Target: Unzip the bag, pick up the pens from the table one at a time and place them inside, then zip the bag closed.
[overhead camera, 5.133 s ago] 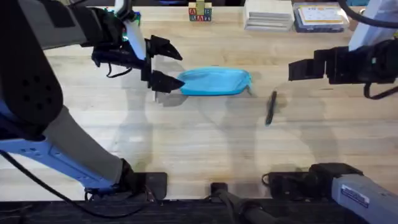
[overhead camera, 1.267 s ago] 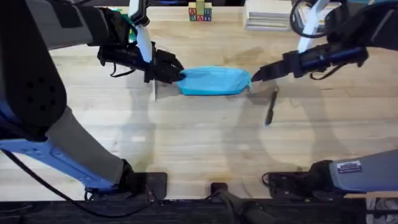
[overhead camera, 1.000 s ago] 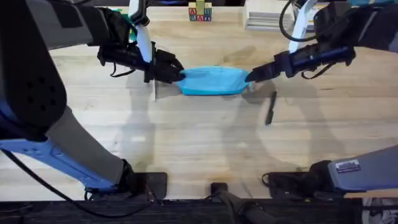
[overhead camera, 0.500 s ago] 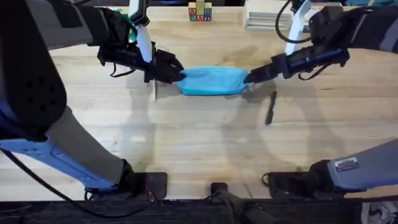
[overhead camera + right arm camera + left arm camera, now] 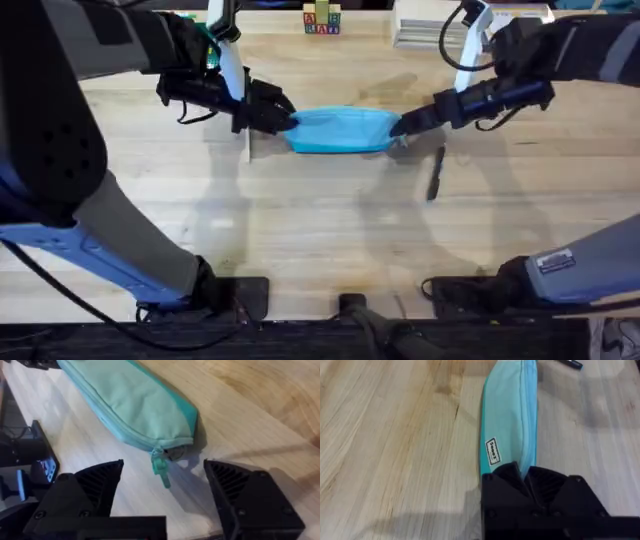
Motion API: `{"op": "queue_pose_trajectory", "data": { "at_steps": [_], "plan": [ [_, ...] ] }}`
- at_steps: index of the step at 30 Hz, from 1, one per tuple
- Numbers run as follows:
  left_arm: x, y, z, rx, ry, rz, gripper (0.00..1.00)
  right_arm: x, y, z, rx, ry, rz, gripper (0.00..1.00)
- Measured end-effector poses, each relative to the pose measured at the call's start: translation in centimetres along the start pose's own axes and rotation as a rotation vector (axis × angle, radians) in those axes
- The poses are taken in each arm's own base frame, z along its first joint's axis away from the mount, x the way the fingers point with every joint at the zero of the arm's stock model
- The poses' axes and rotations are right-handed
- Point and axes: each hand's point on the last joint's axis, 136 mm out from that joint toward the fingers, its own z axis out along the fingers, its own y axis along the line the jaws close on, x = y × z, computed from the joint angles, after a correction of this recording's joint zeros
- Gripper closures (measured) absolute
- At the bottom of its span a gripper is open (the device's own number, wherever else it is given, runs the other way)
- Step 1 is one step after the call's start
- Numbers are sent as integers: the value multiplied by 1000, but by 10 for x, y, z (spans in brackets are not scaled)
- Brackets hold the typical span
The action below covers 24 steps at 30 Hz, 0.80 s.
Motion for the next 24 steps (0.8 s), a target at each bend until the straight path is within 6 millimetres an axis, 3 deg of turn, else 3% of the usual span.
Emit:
{"op": "queue_pose_trajectory", "data": {
  "at_steps": [12,18,24],
  "plan": [
    [0,0,0,0,0,0,958,-3,8,3,-29,-6,-12,75],
    [0,0,0,0,0,0,958,-3,9,4,-31,-3,-15,213],
    [0,0,0,0,0,0,958,-3,9,4,-31,-3,-15,432]
  ]
}}
